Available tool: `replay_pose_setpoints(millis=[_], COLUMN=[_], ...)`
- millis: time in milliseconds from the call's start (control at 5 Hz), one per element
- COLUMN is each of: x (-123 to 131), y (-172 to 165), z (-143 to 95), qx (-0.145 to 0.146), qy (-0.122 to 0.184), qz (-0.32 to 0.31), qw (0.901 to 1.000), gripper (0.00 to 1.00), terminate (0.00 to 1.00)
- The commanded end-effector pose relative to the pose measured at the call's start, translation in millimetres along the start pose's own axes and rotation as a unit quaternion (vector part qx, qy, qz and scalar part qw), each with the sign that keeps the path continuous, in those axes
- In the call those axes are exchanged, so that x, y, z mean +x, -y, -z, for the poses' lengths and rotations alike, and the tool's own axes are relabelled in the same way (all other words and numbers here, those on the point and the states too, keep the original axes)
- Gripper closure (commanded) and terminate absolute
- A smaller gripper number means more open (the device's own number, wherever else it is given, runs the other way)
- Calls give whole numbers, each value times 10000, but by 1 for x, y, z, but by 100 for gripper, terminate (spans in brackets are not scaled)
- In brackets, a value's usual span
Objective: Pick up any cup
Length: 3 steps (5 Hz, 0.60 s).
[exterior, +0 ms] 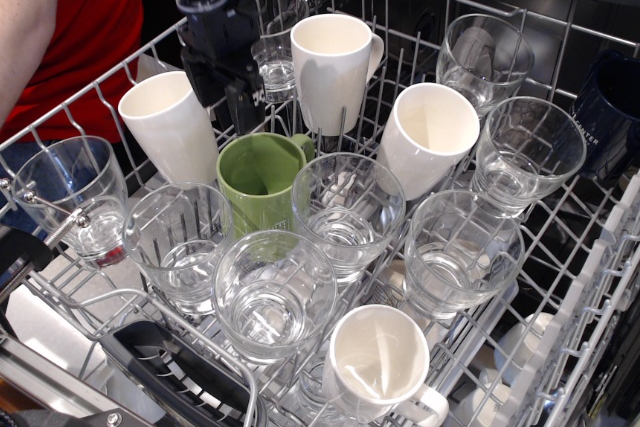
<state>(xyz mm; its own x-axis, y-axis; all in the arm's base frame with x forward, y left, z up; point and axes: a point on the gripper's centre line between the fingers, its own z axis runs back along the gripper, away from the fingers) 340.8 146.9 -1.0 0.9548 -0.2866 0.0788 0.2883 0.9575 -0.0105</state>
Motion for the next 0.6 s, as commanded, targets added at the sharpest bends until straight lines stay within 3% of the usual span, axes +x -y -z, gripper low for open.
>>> replay_pose_setpoints(millis=[0,400], x=[21,31], y=[-19,-37], z=[9,40], qx=[376,694], qy=[403,538], qz=[36,52], qw=[9985,9961], gripper=[0,0], terminate=[0,0])
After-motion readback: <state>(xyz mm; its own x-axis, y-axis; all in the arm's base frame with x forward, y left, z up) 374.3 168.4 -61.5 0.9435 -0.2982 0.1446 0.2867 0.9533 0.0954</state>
